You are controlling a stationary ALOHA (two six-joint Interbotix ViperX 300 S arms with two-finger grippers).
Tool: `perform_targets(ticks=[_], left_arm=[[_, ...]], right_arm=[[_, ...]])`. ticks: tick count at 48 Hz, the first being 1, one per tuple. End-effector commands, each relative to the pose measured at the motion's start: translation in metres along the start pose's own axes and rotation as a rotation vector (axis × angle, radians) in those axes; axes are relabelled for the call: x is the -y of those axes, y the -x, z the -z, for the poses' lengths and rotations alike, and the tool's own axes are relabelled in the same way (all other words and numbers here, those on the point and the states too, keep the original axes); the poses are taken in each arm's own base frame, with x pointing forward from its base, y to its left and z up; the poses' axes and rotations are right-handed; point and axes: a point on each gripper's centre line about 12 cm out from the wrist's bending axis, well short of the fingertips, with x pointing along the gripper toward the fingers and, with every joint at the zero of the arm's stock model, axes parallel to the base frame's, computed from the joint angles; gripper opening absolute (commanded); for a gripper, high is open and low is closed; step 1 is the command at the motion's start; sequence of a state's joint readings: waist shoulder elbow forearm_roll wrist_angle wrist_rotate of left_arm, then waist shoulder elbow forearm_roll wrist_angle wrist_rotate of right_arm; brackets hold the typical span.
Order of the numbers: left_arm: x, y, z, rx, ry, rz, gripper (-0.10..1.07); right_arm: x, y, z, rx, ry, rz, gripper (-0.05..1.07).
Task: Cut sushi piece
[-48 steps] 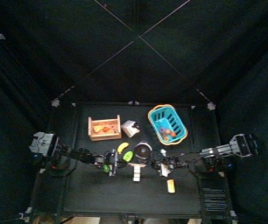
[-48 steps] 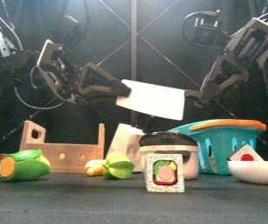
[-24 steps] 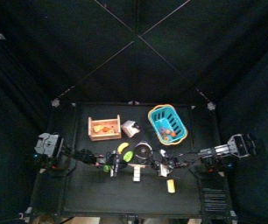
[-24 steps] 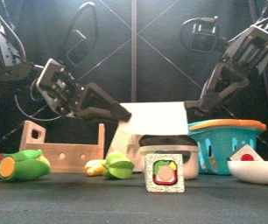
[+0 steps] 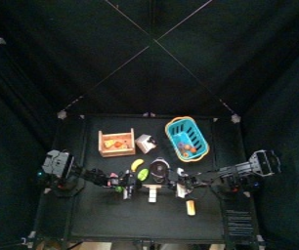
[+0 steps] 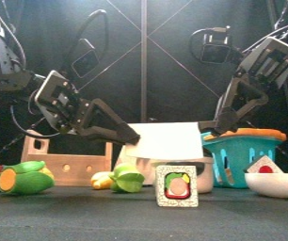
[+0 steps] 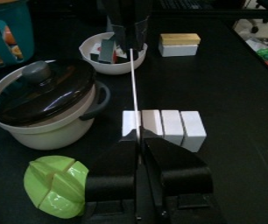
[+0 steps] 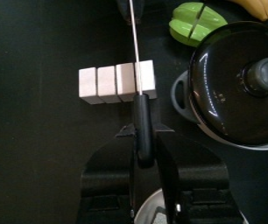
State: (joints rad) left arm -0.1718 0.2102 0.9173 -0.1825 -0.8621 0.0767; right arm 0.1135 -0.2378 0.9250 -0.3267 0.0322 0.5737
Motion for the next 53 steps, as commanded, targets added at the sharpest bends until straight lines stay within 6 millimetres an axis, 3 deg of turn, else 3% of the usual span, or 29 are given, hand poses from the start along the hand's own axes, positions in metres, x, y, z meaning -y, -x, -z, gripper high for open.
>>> perform_targets(ticks=[1, 53], left_arm=[[0.001, -0.004, -0.008, 0.02, 0.004, 0.002, 0.43], [0.003, -0.006, 0.006, -0.067, 0.028, -0.012, 0.43]], right_arm=[[-0.006, 0.003, -0.011, 0.036, 0.002, -0.018, 0.48], [-0.002, -0.011, -0.002, -0.013, -0.001, -0.002, 0.48]])
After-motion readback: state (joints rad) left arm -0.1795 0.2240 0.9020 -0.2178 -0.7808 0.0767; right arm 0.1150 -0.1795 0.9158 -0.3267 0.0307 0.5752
